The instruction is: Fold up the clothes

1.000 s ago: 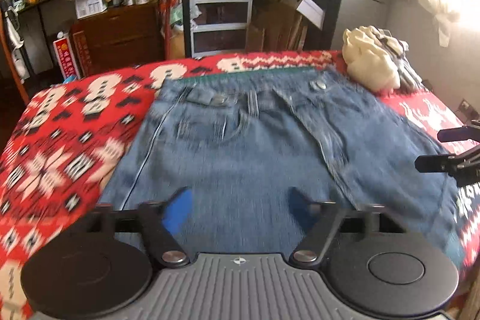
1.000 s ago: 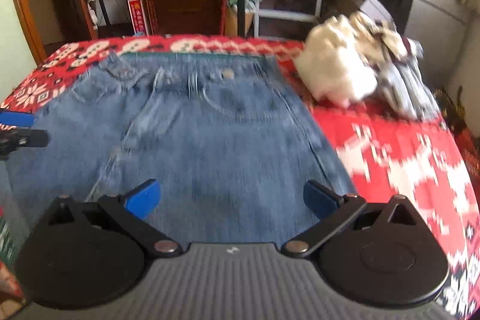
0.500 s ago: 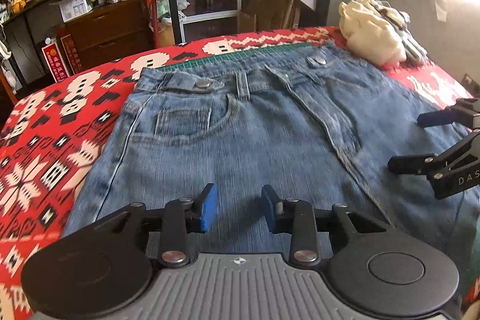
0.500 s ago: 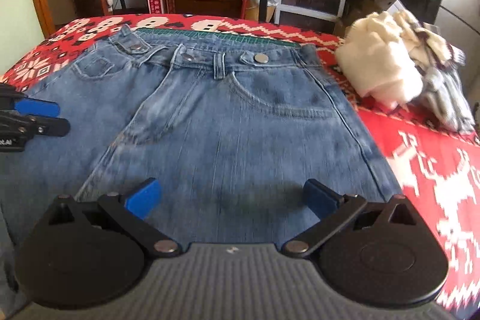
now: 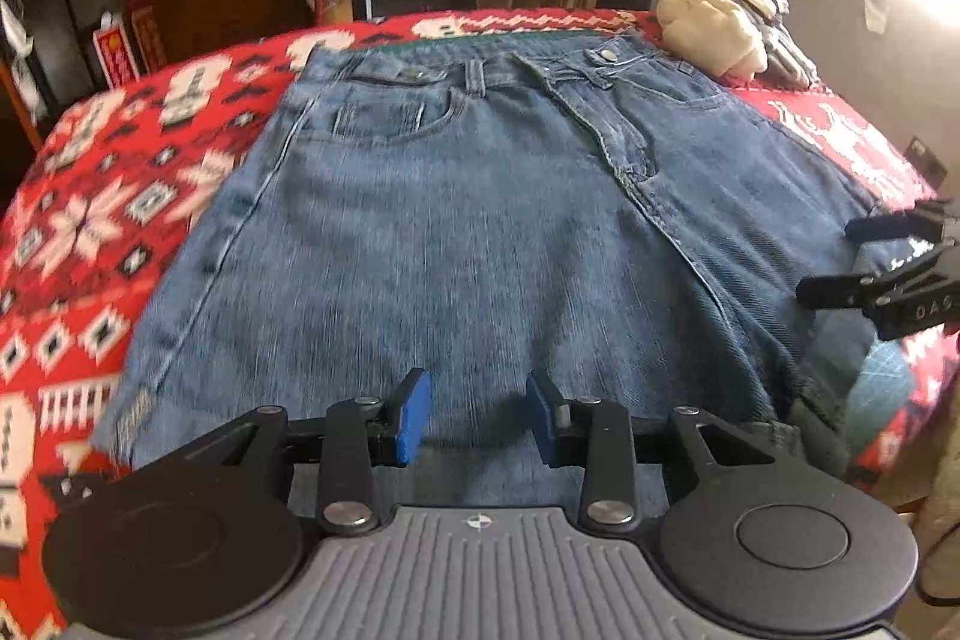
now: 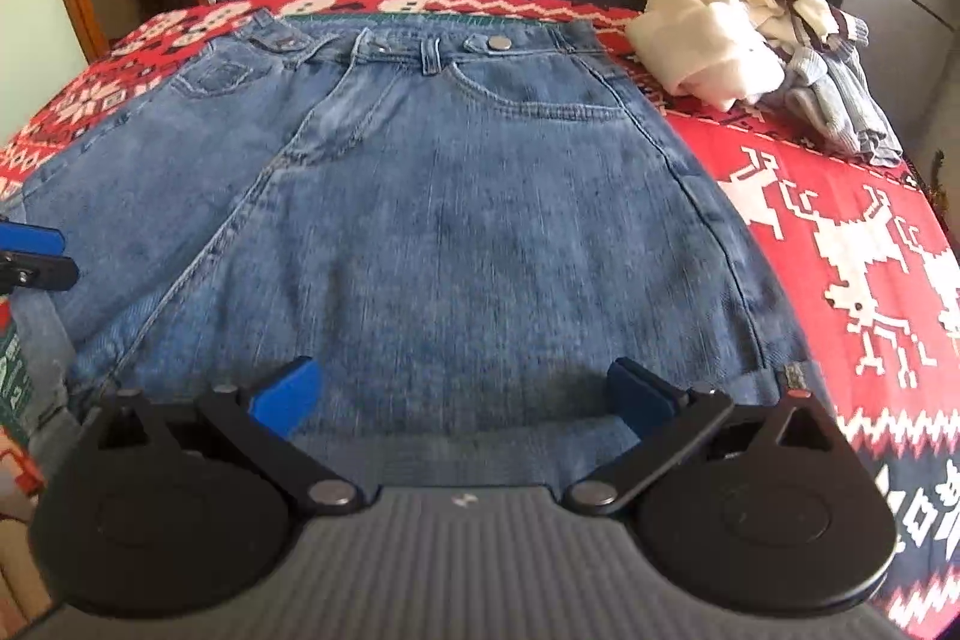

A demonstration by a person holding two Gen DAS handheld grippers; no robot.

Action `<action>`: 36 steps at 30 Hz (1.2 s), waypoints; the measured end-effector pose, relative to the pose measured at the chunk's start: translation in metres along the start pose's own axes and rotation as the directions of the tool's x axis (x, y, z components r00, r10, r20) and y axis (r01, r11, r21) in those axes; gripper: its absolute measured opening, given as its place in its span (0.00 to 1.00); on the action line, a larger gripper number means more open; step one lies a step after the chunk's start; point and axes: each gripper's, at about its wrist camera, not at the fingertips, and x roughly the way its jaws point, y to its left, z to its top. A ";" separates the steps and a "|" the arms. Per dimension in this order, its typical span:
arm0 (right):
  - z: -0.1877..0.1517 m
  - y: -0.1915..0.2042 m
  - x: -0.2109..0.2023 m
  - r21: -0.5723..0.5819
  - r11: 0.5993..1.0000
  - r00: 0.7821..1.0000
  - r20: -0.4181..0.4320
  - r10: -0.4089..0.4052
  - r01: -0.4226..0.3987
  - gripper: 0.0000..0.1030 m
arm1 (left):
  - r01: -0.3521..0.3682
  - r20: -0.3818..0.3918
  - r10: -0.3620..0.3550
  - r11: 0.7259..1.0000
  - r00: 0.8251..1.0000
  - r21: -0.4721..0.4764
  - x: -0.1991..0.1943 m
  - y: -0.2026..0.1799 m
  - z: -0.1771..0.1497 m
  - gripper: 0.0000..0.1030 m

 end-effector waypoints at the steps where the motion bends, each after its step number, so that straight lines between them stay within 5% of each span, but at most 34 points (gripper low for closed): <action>1: 0.000 0.001 -0.002 -0.004 1.000 1.000 0.000 -0.001 0.001 1.00 | 0.003 -0.006 -0.003 1.000 1.000 -0.010 -0.001 0.001 -0.001 0.30; 3: 0.001 0.001 -0.005 -0.006 1.000 1.000 0.004 0.001 -0.001 1.00 | 0.008 0.004 -0.008 1.000 1.000 -0.027 -0.005 0.003 0.000 0.10; 13: 0.019 -0.002 -0.003 0.043 0.999 1.000 0.030 -0.010 0.008 1.00 | 0.093 0.062 -0.086 0.989 0.994 -0.111 0.015 0.000 0.027 0.09; 19: 0.015 0.003 -0.006 0.026 1.000 1.000 0.022 -0.005 0.005 0.99 | 0.102 0.031 -0.101 0.995 0.994 -0.016 0.029 -0.029 0.029 0.08; 28: 0.010 0.022 -0.021 -0.038 0.998 0.997 0.060 0.053 -0.050 0.97 | 0.201 -0.039 -0.204 0.977 0.978 -0.076 0.010 -0.033 0.006 0.07; 31: 0.013 0.041 -0.024 -0.109 0.989 0.993 0.057 0.103 -0.097 0.76 | 0.234 -0.052 -0.237 0.971 0.970 -0.057 0.007 -0.041 0.001 0.08; 35: 0.011 0.065 -0.015 -0.184 0.972 0.989 -0.022 0.147 -0.148 0.32 | 0.261 -0.060 -0.265 0.962 0.962 -0.076 0.008 -0.046 -0.001 0.02; 36: 0.010 0.070 -0.015 -0.195 0.968 0.988 -0.035 0.151 -0.155 0.30 | 0.267 -0.061 -0.272 0.960 0.960 -0.084 0.008 -0.046 -0.001 0.01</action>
